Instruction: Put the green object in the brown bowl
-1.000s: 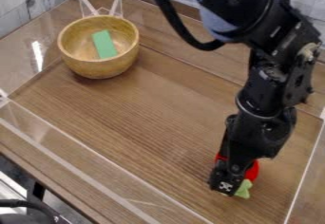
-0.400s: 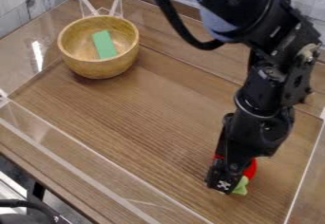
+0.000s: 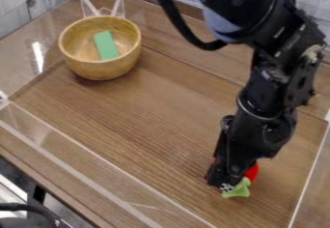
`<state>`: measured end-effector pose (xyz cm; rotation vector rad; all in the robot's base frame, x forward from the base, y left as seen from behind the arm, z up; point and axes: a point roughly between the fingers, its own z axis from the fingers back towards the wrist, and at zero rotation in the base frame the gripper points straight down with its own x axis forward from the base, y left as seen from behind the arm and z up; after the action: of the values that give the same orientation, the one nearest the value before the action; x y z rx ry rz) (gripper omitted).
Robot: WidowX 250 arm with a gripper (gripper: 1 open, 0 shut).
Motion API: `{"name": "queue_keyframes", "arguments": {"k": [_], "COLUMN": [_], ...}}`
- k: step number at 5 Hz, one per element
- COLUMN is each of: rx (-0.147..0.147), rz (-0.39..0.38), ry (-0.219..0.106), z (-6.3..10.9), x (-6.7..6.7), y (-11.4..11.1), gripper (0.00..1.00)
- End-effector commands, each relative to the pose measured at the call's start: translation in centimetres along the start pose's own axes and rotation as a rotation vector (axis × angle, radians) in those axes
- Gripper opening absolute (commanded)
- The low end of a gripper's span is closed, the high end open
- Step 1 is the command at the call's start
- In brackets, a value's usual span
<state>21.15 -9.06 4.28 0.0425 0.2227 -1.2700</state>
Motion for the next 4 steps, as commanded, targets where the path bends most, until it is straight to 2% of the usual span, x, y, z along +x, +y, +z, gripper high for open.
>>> {"name": "queue_keyframes", "arguments": {"k": [1, 2, 3, 4], "rx": [0.068, 0.126, 0.171, 0.195], "rz": [0.023, 0.062, 0.097, 0.097], "ry": [-0.027, -0.005, 0.005, 0.002], "z": [2.5, 5.3, 7.4, 7.8], "x": [0.0, -0.9, -2.1, -1.8], "y": [0.6, 0.8, 1.0, 1.0], "gripper": [0.0, 0.0, 0.0, 0.0]}}
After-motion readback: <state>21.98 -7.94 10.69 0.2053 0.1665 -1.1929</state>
